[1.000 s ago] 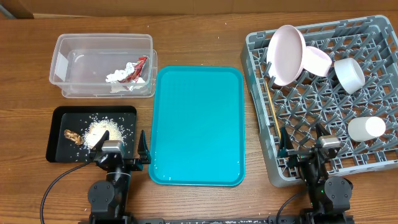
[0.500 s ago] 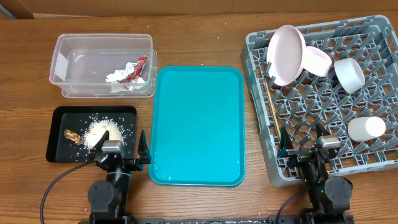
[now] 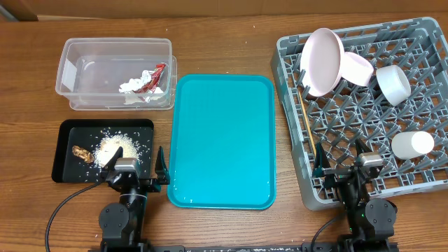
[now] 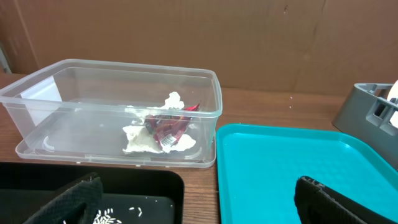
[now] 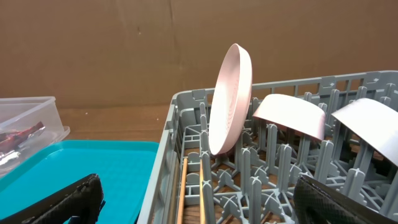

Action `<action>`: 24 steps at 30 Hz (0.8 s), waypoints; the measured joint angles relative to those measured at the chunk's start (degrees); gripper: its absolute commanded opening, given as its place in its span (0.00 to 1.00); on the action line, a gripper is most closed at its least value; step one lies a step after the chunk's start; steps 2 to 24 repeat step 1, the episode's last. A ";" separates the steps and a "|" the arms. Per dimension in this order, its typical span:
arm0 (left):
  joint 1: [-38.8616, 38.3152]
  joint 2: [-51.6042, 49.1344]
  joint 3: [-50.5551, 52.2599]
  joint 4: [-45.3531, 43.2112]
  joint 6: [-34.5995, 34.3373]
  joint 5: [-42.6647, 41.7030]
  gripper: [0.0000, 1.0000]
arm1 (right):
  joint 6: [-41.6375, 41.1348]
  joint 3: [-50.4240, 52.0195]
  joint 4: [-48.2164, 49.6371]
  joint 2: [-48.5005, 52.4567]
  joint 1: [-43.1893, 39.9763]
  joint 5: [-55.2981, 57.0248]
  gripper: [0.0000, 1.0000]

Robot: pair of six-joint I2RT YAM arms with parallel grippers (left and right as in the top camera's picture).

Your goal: Sort waste into correct bins and load items into the dishwasher

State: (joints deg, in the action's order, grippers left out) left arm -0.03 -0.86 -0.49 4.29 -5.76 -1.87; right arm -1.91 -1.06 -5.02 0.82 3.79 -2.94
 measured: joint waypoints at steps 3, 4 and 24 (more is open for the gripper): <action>0.00 0.00 0.00 0.00 0.00 -0.02 1.00 | 0.00 0.00 0.00 0.00 0.00 -0.02 1.00; 0.00 0.00 0.00 0.00 0.00 -0.02 1.00 | 0.00 0.00 0.00 0.00 0.00 -0.02 1.00; 0.00 0.00 0.00 0.00 0.00 -0.02 1.00 | 0.00 0.00 0.00 0.00 0.00 -0.02 1.00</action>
